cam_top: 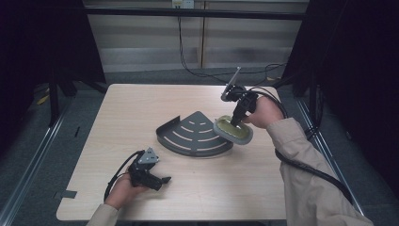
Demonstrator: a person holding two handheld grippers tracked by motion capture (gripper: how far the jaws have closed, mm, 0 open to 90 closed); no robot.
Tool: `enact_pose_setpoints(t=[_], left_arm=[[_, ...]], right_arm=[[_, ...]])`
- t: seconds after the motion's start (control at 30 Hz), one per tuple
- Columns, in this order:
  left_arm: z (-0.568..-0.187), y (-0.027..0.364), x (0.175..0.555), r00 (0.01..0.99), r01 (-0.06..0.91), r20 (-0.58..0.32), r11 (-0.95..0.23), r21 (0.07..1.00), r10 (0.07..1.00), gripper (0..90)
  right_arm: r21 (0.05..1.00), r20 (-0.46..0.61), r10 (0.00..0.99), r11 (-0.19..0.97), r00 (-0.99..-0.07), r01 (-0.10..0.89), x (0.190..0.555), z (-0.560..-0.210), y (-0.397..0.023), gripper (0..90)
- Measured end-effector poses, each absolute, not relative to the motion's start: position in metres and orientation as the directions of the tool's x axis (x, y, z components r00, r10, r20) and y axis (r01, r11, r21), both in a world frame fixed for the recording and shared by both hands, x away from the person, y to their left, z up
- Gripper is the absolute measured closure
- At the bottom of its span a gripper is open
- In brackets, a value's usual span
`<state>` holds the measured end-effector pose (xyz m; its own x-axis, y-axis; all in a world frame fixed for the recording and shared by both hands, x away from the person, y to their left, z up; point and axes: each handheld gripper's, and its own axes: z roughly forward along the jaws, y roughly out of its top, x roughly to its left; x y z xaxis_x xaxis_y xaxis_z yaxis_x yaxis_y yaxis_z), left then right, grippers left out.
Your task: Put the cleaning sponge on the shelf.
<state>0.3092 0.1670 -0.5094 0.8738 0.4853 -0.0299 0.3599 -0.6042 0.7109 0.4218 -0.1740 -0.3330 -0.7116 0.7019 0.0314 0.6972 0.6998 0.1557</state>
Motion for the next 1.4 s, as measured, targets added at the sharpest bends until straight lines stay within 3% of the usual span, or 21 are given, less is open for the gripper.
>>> enact_pose_setpoints(t=[1.4], left_arm=[[-0.510, 0.167, 0.309, 0.874, 0.361, -0.033, -0.601, 0.713, 0.485, 5.1]], right_arm=[[0.195, 0.072, 0.798, 0.578, -0.599, 0.793, 0.446, -0.356, -0.140, 71.6]])
